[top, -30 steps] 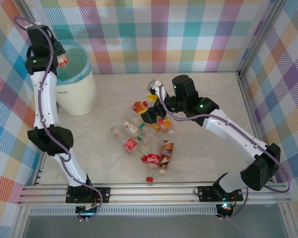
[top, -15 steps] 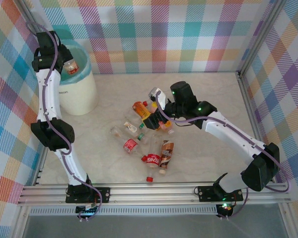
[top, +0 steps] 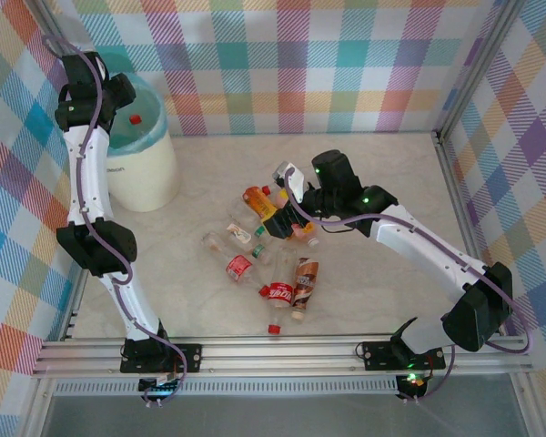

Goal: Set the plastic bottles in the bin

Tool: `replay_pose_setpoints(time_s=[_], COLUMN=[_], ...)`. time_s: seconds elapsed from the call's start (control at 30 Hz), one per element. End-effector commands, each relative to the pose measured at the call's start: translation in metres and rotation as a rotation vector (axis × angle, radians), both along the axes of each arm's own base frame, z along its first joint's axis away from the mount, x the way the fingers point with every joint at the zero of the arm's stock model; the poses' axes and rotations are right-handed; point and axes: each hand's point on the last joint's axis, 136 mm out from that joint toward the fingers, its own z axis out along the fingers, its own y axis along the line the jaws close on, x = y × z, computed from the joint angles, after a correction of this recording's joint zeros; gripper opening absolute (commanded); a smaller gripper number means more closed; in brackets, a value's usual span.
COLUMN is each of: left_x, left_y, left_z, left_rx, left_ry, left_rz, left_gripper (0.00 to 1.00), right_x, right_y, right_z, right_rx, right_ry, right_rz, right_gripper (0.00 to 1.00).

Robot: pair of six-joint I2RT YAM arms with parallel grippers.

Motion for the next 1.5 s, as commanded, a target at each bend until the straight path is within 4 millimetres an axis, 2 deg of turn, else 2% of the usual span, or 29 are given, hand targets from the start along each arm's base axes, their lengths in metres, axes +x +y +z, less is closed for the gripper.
replay_pose_setpoints(time_s=[0.0,0.1,0.2,0.3,0.4,0.53,0.7,0.83,0.93,1.23,1.47], left_x=[-0.020,-0.036,-0.057,-0.087,-0.117,-0.154,-0.186,-0.200,-0.207,-0.214,-0.213], left_y=[-0.007,-0.018,-0.032,-0.049,-0.076,-0.112,-0.134,-0.138,-0.138,-0.137,-0.140], left_z=[0.035,0.048,0.060,0.073,0.080,0.070,0.034,0.004,-0.010,-0.014,-0.017], left_rx=[-0.017,-0.026,-0.019,0.001,0.037,0.089,0.106,0.104,0.109,0.126,0.114], left_ry=[-0.060,-0.069,-0.082,-0.117,-0.158,-0.161,-0.130,-0.078,-0.051,-0.049,-0.047], left_rz=[-0.023,-0.048,-0.070,-0.079,-0.126,-0.215,-0.292,-0.318,-0.329,-0.337,-0.350], left_gripper=[0.58,0.58,0.59,0.59,0.60,0.61,0.61,0.61,0.62,0.62,0.62], right_x=[-0.004,-0.008,-0.016,-0.032,-0.053,-0.076,-0.086,-0.088,-0.088,-0.087,-0.084], right_y=[-0.005,-0.010,-0.019,-0.026,-0.026,-0.022,-0.021,-0.023,-0.020,-0.021,-0.019], right_z=[0.011,0.000,-0.024,-0.050,-0.075,-0.105,-0.132,-0.154,-0.169,-0.200,-0.214], right_rx=[0.008,-0.013,-0.098,-0.187,-0.240,-0.292,-0.358,-0.487,-0.540,-0.623,-0.672], right_ry=[0.013,0.129,0.235,0.328,0.407,0.485,0.594,0.669,0.704,0.720,0.726], right_rz=[-0.034,-0.119,-0.225,-0.317,-0.370,-0.419,-0.512,-0.569,-0.593,-0.640,-0.656], right_gripper=[0.94,0.88,0.82,0.76,0.73,0.70,0.71,0.72,0.72,0.74,0.77])
